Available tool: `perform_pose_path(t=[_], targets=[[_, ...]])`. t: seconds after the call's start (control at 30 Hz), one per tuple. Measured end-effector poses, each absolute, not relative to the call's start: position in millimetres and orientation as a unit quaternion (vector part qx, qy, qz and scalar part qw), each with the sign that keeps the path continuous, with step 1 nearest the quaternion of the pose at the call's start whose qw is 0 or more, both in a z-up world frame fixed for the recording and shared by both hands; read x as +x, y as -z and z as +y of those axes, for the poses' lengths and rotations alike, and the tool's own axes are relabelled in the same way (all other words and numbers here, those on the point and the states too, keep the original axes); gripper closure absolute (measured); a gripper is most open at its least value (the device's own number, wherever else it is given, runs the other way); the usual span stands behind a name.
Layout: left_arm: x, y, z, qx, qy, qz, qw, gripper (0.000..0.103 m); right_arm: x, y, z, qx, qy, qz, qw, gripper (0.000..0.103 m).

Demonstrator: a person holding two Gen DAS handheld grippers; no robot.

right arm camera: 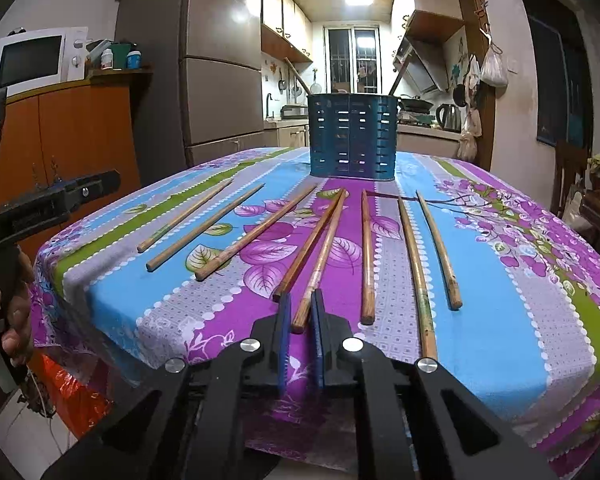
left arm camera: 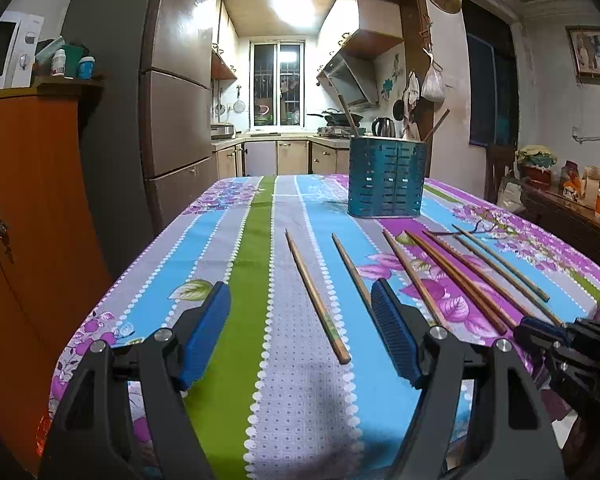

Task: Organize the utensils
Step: 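Move both grippers back to the table and close each on a chopstick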

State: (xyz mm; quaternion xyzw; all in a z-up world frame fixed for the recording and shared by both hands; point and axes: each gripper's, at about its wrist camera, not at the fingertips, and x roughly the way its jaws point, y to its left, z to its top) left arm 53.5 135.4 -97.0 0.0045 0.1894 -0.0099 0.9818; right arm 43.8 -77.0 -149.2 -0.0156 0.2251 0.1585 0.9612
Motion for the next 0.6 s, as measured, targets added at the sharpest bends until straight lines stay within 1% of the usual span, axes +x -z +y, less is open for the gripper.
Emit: perform_pose_path(t=[0.3, 0.37, 0.43, 0.47, 0.53, 0.57, 0.6], targets=[[58.0, 126.9, 124.8, 0.027, 0.018, 0.223, 0.974, 0.034, 43.1, 152.4, -86.8, -0.002, -0.144, 0.216, 0.966, 0.092], [60.0, 132.6, 120.0, 0.034, 0.022, 0.228, 0.973, 0.039, 42.6, 152.5, -87.4, -0.002, -0.145, 0.215, 0.966, 0.092], [63.5, 136.4, 116.1, 0.036, 0.03, 0.234, 0.971, 0.051, 42.7, 152.5, -87.3, 0.0, -0.146, 0.214, 0.966, 0.092], [66.5, 138.4, 113.7, 0.039, 0.031, 0.236, 0.97, 0.055, 42.9, 152.2, -87.6, 0.0, -0.146, 0.214, 0.966, 0.092], [72.2, 141.8, 111.8, 0.04, 0.031, 0.243, 0.969, 0.068, 43.0, 152.9, -87.9, 0.001, -0.148, 0.215, 0.965, 0.092], [73.9, 142.5, 111.7, 0.038, 0.032, 0.244, 0.968, 0.071, 43.1, 152.7, -88.0, 0.0, -0.149, 0.215, 0.965, 0.092], [74.7, 142.6, 110.6, 0.041, 0.029, 0.243, 0.969, 0.077, 42.9, 152.6, -88.0, 0.0, -0.149, 0.216, 0.965, 0.092]])
